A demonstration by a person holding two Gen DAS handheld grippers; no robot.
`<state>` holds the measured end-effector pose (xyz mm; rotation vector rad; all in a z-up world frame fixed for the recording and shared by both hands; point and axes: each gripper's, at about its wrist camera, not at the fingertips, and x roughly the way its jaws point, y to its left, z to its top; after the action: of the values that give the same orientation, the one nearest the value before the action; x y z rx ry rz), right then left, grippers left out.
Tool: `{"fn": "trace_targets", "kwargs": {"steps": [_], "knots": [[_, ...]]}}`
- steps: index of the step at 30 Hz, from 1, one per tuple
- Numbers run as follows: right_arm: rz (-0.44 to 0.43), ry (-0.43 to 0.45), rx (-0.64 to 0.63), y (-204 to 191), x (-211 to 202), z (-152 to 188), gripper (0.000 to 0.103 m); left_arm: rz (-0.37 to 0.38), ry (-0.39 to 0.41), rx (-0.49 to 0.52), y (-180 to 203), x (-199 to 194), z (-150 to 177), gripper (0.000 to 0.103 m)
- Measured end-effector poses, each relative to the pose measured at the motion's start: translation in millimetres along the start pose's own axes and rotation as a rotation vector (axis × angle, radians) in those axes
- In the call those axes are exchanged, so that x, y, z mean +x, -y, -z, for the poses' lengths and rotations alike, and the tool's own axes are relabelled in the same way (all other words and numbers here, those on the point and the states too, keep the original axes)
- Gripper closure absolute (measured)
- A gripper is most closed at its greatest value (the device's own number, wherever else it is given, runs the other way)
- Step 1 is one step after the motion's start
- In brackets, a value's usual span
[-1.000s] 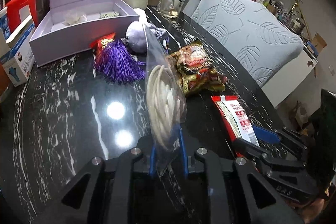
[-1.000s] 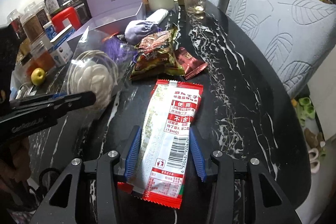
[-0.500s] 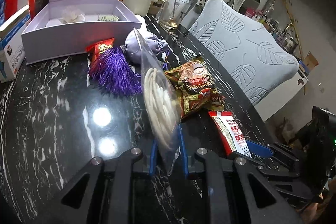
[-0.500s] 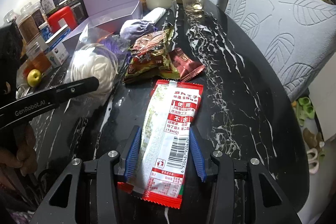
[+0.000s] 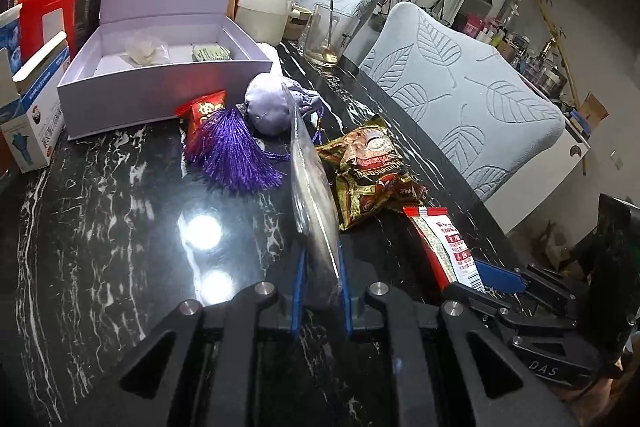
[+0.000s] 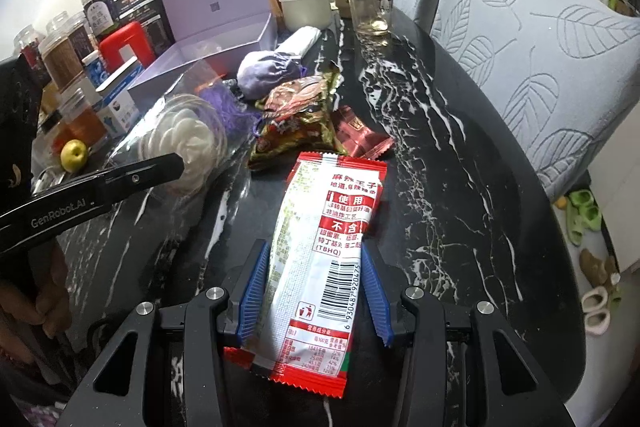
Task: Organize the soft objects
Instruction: 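Carry the bagged rose and red packet up over the lavender box with both tools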
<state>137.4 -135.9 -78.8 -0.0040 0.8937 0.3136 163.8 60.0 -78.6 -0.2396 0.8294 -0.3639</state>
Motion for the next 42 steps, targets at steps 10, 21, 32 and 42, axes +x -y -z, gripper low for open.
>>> {"fn": "trace_targets", "kwargs": {"steps": [10,21,32,42], "knots": [[-0.03,0.019,-0.018,-12.5,-9.5,3.4,0.058,-0.039,0.015,0.009,-1.3,-24.2,6.6,0.089],[-0.099,0.036,-0.074,-36.8,-11.2,1.9,0.058,-0.147,0.05,-0.026,-19.5,-67.4,15.5,0.089],[-0.177,0.101,-0.179,-70.5,-19.1,-22.3,0.058,-0.211,0.151,-0.019,-24.4,-106.5,0.3,0.089],[-0.205,0.177,-0.251,-92.4,-23.7,-61.4,0.058,-0.206,0.234,-0.017,-32.4,-119.8,-30.8,0.089]]}}
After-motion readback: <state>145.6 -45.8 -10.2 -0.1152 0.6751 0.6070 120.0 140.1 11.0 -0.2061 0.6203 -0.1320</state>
